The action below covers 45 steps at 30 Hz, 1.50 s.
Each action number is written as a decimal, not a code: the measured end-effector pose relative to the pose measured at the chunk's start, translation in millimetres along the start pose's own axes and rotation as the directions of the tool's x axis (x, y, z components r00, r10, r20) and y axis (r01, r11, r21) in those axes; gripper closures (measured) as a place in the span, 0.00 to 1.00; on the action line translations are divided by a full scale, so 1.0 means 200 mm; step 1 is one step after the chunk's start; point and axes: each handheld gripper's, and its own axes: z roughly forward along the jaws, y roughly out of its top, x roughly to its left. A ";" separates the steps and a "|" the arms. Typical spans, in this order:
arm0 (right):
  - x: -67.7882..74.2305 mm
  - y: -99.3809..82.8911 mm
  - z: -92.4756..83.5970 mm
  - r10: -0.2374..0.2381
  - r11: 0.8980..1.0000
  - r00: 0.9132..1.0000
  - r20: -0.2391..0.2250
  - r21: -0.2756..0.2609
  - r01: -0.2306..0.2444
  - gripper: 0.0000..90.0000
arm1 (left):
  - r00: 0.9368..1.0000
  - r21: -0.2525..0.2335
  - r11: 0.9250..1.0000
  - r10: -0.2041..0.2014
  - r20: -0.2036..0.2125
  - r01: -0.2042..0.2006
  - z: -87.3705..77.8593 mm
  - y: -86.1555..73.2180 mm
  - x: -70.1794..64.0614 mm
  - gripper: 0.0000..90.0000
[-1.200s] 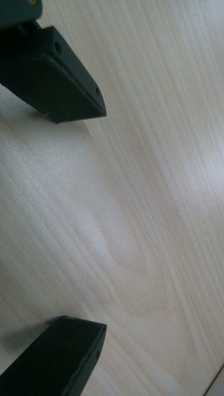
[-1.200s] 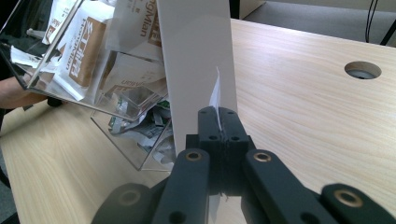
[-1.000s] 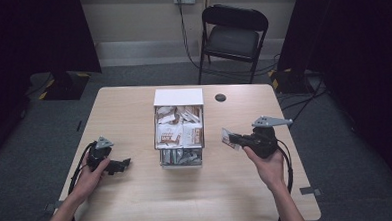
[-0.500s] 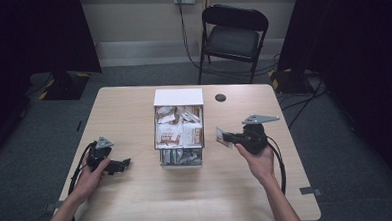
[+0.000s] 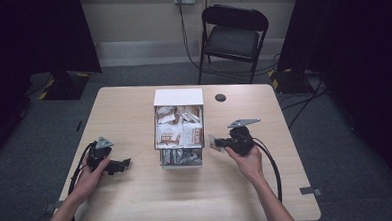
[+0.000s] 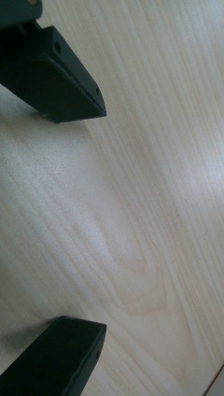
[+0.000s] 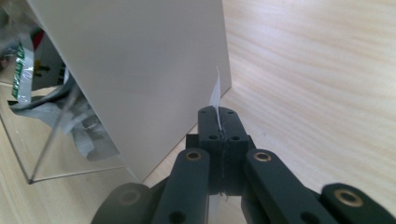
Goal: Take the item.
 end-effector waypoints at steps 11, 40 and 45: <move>-0.06 -0.09 0.09 0.043 0.998 0.999 0.008 0.036 -0.043 1.00 | 1.000 0.000 1.000 0.000 0.000 0.000 0.00 0.00 0.00 0.00; -0.14 -0.11 0.12 0.109 0.994 0.990 0.093 0.005 -0.110 0.61 | 1.000 0.000 1.000 0.000 0.000 0.000 0.00 0.00 0.00 0.00; -0.16 -0.10 0.08 0.136 0.990 0.987 0.090 -0.036 -0.133 0.51 | 1.000 0.000 1.000 0.000 0.000 0.000 0.00 0.00 0.00 0.00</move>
